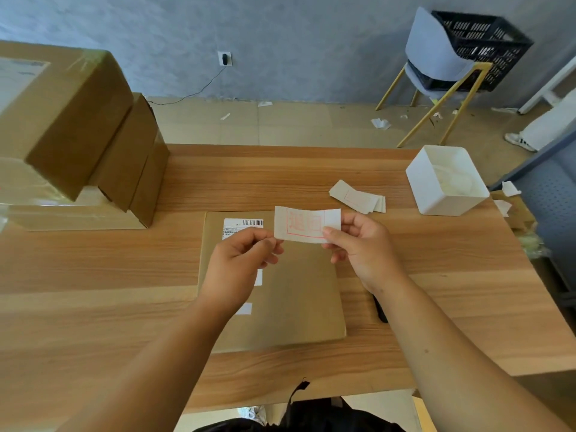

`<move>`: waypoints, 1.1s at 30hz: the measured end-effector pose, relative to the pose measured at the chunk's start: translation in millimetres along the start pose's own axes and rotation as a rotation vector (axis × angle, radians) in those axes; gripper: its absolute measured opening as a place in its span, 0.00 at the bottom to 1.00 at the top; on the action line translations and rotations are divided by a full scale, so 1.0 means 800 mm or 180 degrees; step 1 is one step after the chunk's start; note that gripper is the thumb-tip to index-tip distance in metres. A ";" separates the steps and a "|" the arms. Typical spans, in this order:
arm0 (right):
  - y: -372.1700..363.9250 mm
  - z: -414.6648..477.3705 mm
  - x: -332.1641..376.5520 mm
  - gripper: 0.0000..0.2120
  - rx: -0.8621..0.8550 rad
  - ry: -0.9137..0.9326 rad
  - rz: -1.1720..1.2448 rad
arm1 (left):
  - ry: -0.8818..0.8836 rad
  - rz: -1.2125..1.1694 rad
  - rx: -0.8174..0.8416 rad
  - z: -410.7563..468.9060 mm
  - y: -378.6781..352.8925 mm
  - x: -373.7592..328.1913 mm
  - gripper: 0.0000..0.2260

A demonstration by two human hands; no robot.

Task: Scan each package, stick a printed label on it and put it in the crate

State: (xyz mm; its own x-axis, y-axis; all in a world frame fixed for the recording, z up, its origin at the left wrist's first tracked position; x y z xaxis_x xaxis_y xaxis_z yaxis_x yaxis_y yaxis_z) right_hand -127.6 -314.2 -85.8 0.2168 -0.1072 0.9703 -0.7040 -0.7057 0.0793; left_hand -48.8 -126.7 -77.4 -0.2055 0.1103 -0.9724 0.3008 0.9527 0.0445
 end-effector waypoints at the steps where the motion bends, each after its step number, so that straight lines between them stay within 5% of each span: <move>1: -0.002 -0.002 0.001 0.07 -0.0004 -0.0006 -0.0009 | -0.0022 -0.0020 0.0007 -0.001 0.003 -0.001 0.10; 10: -0.012 -0.017 -0.008 0.13 -0.0118 -0.0201 -0.0654 | -0.0102 0.0029 -0.0036 -0.004 0.015 -0.004 0.09; 14: -0.001 -0.032 0.017 0.16 -0.0689 0.0676 -0.1849 | -0.0097 0.0045 -0.0015 -0.005 0.016 -0.003 0.08; 17: -0.028 -0.051 0.045 0.05 -0.0150 0.1252 -0.1606 | -0.0138 0.0084 0.0049 -0.008 0.011 -0.002 0.07; 22: -0.062 -0.067 0.051 0.16 0.0814 0.1016 -0.1206 | -0.0285 0.0136 0.0219 -0.015 -0.001 -0.009 0.09; 33: -0.050 -0.065 0.035 0.10 0.0729 0.0689 -0.0970 | -0.0522 0.0559 0.0509 -0.027 -0.008 -0.012 0.07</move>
State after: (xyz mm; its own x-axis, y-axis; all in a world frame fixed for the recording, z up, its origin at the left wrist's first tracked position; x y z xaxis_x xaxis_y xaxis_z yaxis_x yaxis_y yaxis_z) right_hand -128.5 -252.4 -49.7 0.2275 0.2621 0.9378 -0.4565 -0.8220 0.3404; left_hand -68.9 -128.0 -63.3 0.0120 0.2099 -0.9777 0.4642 0.8648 0.1914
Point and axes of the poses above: each hand's wrist, its own z-axis towards the middle knuckle, its own y-axis out of the back of the hand, x = y × z, the point moved 8 cm from there along z, towards the middle knuckle, and after that the axes turned 12 degrees about -x, right-handed, at the moved point
